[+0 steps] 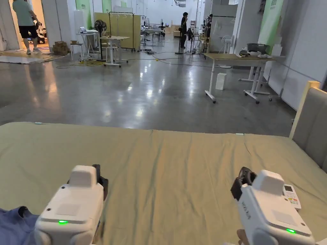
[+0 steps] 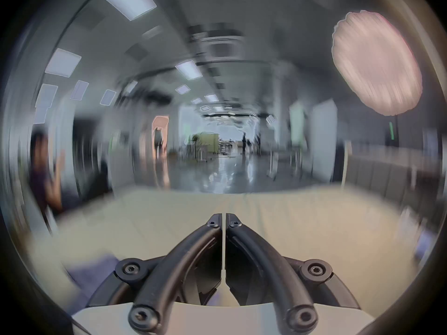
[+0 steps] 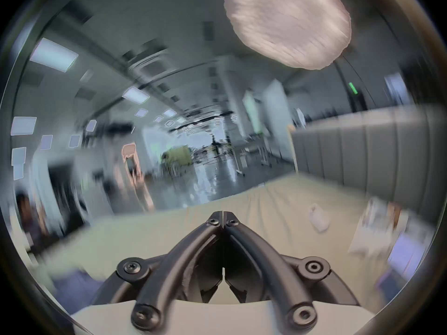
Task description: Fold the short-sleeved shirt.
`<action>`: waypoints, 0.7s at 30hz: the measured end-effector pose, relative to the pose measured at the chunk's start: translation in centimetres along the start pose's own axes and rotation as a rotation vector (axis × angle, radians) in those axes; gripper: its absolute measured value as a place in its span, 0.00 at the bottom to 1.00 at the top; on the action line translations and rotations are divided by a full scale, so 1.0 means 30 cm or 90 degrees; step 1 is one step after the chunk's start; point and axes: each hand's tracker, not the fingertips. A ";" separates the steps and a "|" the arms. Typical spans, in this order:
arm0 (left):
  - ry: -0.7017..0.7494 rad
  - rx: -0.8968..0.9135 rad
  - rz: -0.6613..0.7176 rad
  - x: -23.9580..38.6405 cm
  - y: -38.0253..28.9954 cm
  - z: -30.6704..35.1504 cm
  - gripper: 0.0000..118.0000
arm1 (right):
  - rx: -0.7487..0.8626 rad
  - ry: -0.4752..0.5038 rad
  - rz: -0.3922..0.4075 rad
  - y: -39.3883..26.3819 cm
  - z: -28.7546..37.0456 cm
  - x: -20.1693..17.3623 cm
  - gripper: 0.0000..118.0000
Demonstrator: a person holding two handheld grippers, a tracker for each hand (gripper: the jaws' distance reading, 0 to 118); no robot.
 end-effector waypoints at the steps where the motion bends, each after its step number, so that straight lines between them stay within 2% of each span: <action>1: -0.004 0.000 -0.115 0.034 0.006 0.017 0.02 | -0.003 0.012 0.152 0.006 -0.009 -0.041 0.00; 2: -0.003 0.004 -0.206 0.054 0.000 0.021 0.02 | 0.013 0.033 0.297 -0.006 -0.035 -0.086 0.00; 3: 0.009 0.003 -0.314 0.072 -0.013 0.021 0.02 | 0.096 0.053 0.500 -0.011 -0.034 -0.138 0.00; 4: 0.022 0.002 -0.415 0.085 -0.028 0.019 0.02 | 0.073 0.052 0.588 -0.053 -0.040 -0.150 0.00; 6: 0.040 0.008 -0.561 0.097 -0.073 0.001 0.02 | 0.114 0.030 0.801 -0.111 -0.024 -0.175 0.00; 7: 0.038 0.017 -0.605 0.094 -0.086 -0.001 0.02 | 0.139 0.020 0.876 -0.135 -0.021 -0.176 0.00; 8: 0.034 0.028 -0.631 0.093 -0.095 -0.001 0.02 | 0.144 0.030 0.915 -0.147 -0.021 -0.171 0.00; 9: 0.030 0.029 -0.630 0.084 -0.106 -0.007 0.02 | 0.142 0.044 0.921 -0.149 -0.019 -0.166 0.00; 12: 0.009 0.016 -0.476 0.060 -0.085 -0.008 0.02 | 0.122 0.055 0.833 -0.111 0.021 -0.157 0.00; 14: 0.007 0.001 -0.329 0.038 -0.067 -0.012 0.02 | 0.087 0.056 0.717 -0.094 -0.004 -0.127 0.00; 19: -0.044 -0.021 0.162 -0.045 -0.038 -0.023 0.02 | -0.012 0.069 0.210 -0.028 -0.029 -0.040 0.00; 21: -0.036 -0.019 0.269 -0.059 -0.031 -0.008 0.02 | -0.074 0.053 0.034 -0.045 -0.037 -0.003 0.00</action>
